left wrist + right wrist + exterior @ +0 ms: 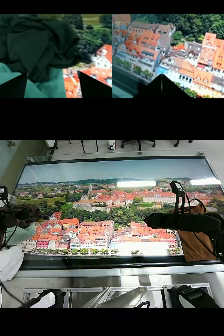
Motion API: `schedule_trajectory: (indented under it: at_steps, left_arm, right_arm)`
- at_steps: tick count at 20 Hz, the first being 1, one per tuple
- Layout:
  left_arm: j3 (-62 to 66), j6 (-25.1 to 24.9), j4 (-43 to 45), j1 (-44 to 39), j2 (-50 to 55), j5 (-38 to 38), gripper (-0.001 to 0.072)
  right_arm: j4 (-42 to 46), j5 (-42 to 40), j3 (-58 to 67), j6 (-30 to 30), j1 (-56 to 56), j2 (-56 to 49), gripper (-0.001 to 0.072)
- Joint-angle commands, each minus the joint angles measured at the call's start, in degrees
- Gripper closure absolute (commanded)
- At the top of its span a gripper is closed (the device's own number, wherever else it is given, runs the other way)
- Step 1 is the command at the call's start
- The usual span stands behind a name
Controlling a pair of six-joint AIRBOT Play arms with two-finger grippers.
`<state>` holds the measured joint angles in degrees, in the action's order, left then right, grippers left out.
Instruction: Fold the shirts.
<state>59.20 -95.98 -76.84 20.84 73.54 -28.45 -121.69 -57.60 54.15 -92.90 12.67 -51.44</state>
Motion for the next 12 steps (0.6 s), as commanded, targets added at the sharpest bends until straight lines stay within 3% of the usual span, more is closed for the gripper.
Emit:
schedule_trajectory:
  at_steps: [1, 5, 11, 12]
  left_arm:
    - [10.5, -0.6, 1.9, 5.1, 16.6, 3.4, -0.0004]
    - [21.4, -0.6, 1.9, 5.0, 28.7, 2.1, -0.0004]
    - [31.2, -0.6, 1.8, 5.0, 40.0, -11.3, 0.0019]
    - [32.6, -0.6, 1.9, 5.0, 41.3, -14.4, 0.0271]
  right_arm:
    - [0.0, 0.0, 0.0, 0.0, 0.0, 0.0, 0.0695]
    - [0.0, 0.0, 0.0, 0.0, 0.0, 0.0, 0.0695]
    - [0.0, 0.0, 0.0, -0.1, 0.0, 0.0, 0.0696]
    - [0.0, 0.0, 0.0, -0.1, 0.0, 0.0, 0.0696]
